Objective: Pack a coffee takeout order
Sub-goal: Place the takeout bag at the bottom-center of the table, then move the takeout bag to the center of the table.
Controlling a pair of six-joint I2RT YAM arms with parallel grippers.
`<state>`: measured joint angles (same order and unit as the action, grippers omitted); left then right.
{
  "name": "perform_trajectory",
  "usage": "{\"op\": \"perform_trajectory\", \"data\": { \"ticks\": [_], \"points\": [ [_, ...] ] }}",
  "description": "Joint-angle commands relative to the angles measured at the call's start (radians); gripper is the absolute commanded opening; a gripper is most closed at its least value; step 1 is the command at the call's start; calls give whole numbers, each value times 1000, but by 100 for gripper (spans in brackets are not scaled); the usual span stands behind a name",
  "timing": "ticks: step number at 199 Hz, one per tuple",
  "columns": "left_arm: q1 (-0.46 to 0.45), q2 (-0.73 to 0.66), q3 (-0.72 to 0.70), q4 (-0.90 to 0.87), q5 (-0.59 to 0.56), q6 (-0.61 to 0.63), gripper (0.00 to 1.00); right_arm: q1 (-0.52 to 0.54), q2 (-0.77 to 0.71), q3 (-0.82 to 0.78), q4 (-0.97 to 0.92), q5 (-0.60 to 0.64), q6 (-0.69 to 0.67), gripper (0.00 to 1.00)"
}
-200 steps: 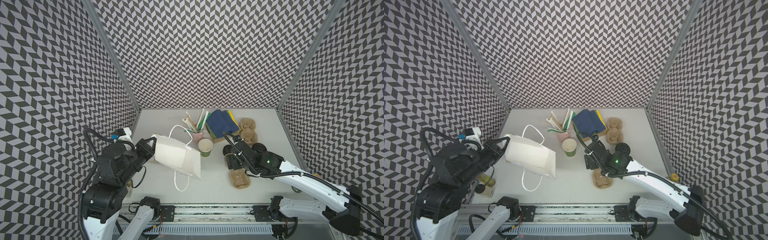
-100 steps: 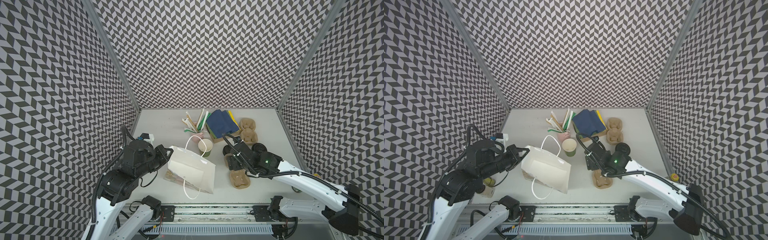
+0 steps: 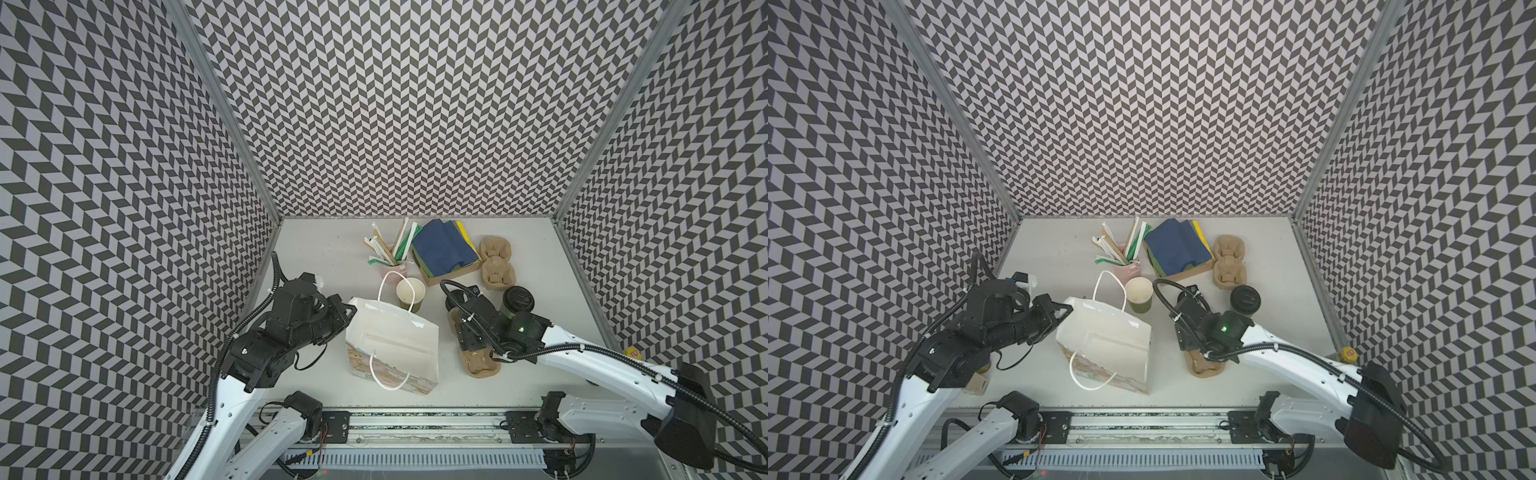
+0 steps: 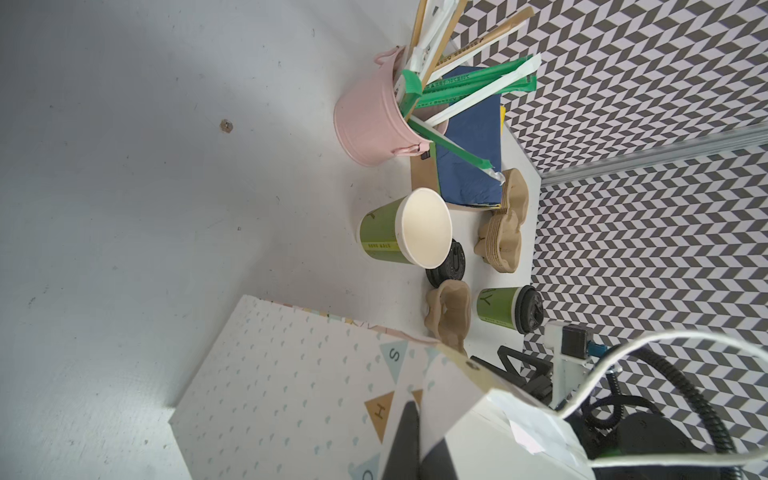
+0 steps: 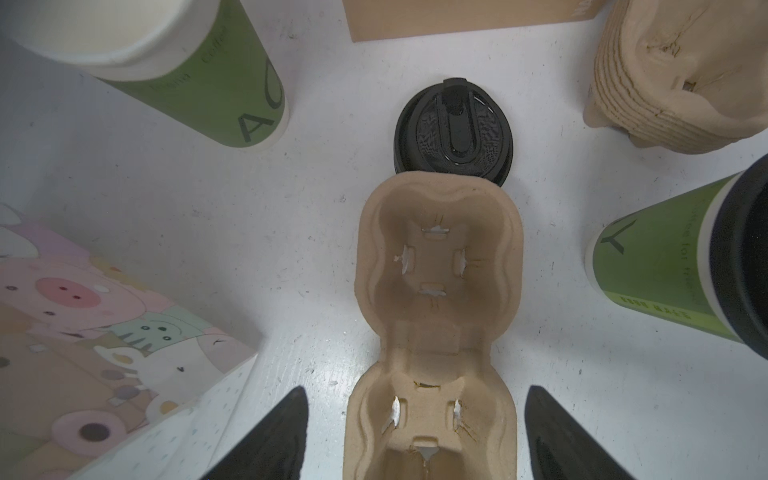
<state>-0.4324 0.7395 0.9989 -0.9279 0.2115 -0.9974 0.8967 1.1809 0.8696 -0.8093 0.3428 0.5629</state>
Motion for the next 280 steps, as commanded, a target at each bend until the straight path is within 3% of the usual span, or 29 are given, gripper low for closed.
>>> {"op": "perform_trajectory", "data": {
  "ticks": [1, 32, 57, 85, 116, 146, 179, 202, 234, 244, 261, 280],
  "points": [
    [-6, 9, -26, 56, -8, 30, 8, -54, 6, -23, 61, -47, -18, 79],
    [-6, 33, 9, 55, -55, 81, 32, -114, 58, -26, 69, -120, -65, 75],
    [-3, 62, 68, 56, -94, 129, 43, -121, 131, -6, 45, -179, -95, 74],
    [0, 91, 110, 84, -114, 176, 44, -122, 167, 4, 11, -199, -97, 73],
    [26, 119, 201, 72, -161, 253, 52, -125, 183, 6, -3, -205, -92, 73],
    [38, 131, 264, 92, -132, 292, 59, -129, 237, 10, -10, -192, -97, 71],
    [41, 161, 363, 102, 26, 421, 61, -147, 173, -11, 14, -186, -87, 69],
    [41, 145, 310, 133, 196, 471, 69, -151, 167, -12, 18, -190, -96, 70],
    [39, 171, 276, 109, 258, 545, 70, -151, 164, 1, 8, -212, -106, 70],
    [37, 184, 284, 98, 249, 577, 70, -151, 158, 5, 4, -213, -108, 70],
    [29, 210, 300, 72, 140, 600, 70, -151, 136, 5, 5, -215, -109, 70],
    [13, 251, 306, 82, 142, 635, 68, -151, 110, 5, 5, -209, -106, 70]
  ]
}}
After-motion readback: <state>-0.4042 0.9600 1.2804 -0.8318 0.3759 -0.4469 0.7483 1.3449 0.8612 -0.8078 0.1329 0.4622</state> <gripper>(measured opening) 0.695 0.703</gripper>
